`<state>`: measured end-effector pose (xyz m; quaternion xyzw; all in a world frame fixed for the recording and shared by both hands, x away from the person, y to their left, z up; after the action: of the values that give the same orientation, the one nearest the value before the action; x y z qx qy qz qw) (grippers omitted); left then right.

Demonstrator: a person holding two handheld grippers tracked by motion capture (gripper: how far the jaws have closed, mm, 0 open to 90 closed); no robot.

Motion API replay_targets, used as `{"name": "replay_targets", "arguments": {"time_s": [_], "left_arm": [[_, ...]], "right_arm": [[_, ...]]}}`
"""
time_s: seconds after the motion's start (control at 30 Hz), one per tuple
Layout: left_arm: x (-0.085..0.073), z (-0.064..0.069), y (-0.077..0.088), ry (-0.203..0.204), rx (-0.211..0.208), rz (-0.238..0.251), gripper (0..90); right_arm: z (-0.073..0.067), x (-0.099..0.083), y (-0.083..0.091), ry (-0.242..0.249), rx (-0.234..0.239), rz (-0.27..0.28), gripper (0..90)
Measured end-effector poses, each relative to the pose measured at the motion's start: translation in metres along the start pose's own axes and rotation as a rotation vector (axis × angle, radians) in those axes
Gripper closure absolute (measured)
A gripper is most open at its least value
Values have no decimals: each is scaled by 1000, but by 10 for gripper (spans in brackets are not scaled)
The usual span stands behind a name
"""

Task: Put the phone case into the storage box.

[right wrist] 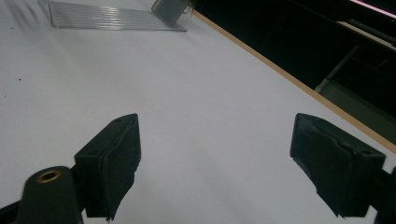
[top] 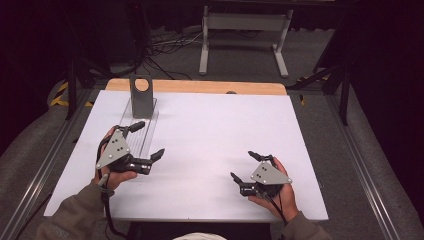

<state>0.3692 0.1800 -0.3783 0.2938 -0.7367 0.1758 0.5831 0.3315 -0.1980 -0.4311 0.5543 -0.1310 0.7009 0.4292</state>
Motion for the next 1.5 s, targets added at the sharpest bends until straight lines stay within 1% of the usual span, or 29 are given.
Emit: {"name": "replay_targets", "arguments": {"time_s": [0.1, 0.13, 0.2, 0.27, 0.33, 0.37, 0.43, 0.47, 0.5, 0.53, 0.63, 0.67, 0.7, 0.8, 0.93, 0.97, 1.0, 1.03, 1.13, 1.17, 1.2, 1.33, 1.37, 1.4, 1.47, 1.5], "left_arm": [[-1, 2, 0, 5, -5, 4, 52], [-1, 2, 0, 1, -5, -1, 52], [-2, 3, 0, 9, -13, 0, 52], [-4, 5, 0, 8, -16, -3, 52], [-5, 8, 0, -1, -17, -12, 51], [-5, 8, 0, 3, -22, -10, 51], [-6, 10, 0, -2, -23, -14, 51], [-6, 11, 0, -16, -22, -19, 51], [-6, 12, 1, -7, -24, -19, 52], [-7, 13, 1, -9, -22, -15, 52], [-9, 16, 2, -10, -20, -19, 55], [-10, 17, 3, -16, -21, -21, 55], [-11, 18, 3, -15, -28, -23, 56], [-13, 19, 4, -12, -30, -26, 56], [-19, 24, 6, -3, -41, -43, 55], [-20, 24, 6, -9, -40, -45, 55], [-21, 26, 7, 3, -45, -48, 56], [-21, 26, 8, -11, -47, -51, 56], [-25, 29, 10, 5, -54, -59, 56], [-26, 30, 11, -4, -54, -63, 56], [-27, 31, 11, 7, -54, -66, 56], [-31, 33, 14, 1, -57, -81, 56], [-34, 34, 15, 8, -58, -83, 56], [-36, 34, 15, 6, -62, -94, 56], [-38, 35, 15, 3, -61, -96, 58], [-39, 35, 16, -2, -67, -105, 58]], "right_arm": [[-2, 1, -1, 2, 4, -5, 175], [-2, 1, -1, 4, 4, -3, 175], [-2, 2, -1, 7, 5, 2, 175], [-3, 1, -2, 6, 6, -2, 174], [-2, 0, -2, 11, 5, -6, 175], [-2, 0, -2, 5, 6, -6, 175], [-3, 1, -1, 8, 7, -3, 175], [-4, 2, 0, 12, 8, 3, 175], [-4, 3, 1, 17, 8, 4, 175], [-5, 3, 1, 21, 7, 6, 175], [-4, 4, 2, 8, 8, 12, 175], [-4, 4, 2, 8, 8, 9, 175], [-5, 4, 2, 12, 8, 11, 175], [-5, 6, 3, 14, 9, 19, 175], [-5, 6, 3, 12, 8, 19, 175], [-6, 5, 3, 9, 8, 14, 175], [-6, 6, 4, 11, 9, 16, 175], [-6, 6, 4, 16, 9, 17, 175], [-7, 7, 5, 19, 7, 23, 175], [-7, 7, 5, 19, 6, 21, 175], [-7, 7, 5, 19, 6, 19, 175], [-8, 6, 4, 21, 8, 17, 175], [-8, 6, 4, 21, 8, 17, 175], [-9, 7, 4, 26, 7, 18, 175], [-10, 7, 5, 27, 7, 18, 175], [-11, 7, 5, 27, 7, 17, 175]]}}
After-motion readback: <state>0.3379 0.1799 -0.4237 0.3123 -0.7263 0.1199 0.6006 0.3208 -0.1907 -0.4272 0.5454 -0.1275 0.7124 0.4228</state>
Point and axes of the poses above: each handheld gripper's, and its own axes: y roughly backward along the jaws, x roughly out of its top, z roughly to its right, the point moved 2 cm from there along -y, roughly forward along the jaws, and after that the axes turned 5 degrees about z, right-handed, at the moved point
